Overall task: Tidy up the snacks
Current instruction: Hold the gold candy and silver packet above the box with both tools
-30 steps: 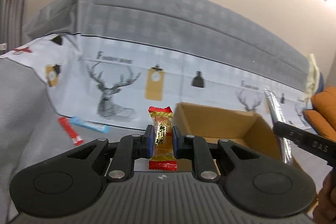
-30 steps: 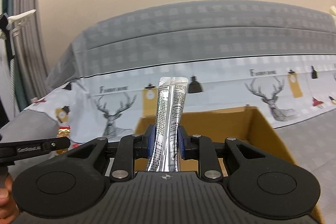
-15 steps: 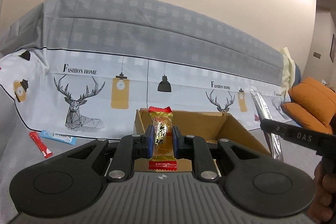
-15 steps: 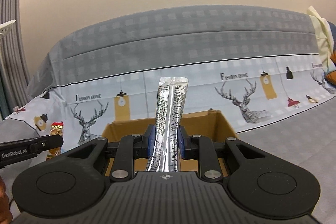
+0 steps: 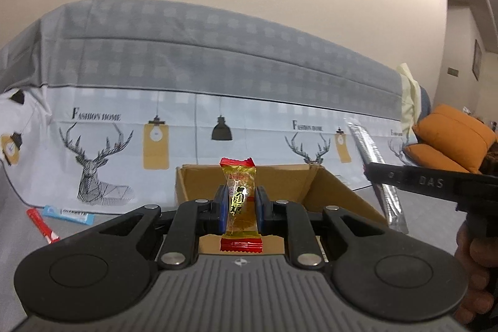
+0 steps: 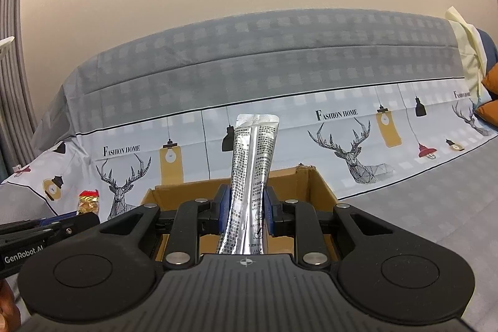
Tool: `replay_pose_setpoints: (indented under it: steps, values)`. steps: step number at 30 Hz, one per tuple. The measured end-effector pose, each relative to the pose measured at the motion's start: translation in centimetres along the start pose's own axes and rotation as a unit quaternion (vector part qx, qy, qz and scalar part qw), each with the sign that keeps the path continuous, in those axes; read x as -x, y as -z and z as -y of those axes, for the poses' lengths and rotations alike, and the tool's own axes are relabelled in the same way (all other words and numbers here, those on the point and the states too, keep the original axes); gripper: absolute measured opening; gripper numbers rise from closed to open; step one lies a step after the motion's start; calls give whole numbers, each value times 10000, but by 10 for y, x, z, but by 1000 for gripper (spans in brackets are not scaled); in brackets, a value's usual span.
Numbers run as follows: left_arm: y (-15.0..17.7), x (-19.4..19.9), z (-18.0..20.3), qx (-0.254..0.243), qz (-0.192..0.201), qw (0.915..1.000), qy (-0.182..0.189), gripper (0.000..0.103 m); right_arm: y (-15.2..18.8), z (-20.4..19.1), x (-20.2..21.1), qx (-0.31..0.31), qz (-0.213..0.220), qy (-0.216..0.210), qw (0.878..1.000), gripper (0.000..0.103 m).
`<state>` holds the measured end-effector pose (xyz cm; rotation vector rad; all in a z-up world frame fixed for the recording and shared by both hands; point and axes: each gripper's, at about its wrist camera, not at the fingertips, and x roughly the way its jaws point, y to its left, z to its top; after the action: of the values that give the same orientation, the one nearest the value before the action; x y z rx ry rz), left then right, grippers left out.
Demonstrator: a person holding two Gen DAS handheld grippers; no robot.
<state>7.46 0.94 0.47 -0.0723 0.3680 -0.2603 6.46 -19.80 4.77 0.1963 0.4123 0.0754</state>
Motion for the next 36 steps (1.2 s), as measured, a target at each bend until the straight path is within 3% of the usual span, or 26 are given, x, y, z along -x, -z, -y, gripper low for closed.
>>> replay_pose_setpoints:
  steps: [12, 36]
  values:
    - [6, -4, 23, -483, 89, 9985, 234, 19, 0, -2, 0, 0, 15, 60, 10000, 25]
    - [8, -9, 28, -575, 91, 9978, 319, 19, 1, -5, 2, 8, 14, 145, 9999, 25]
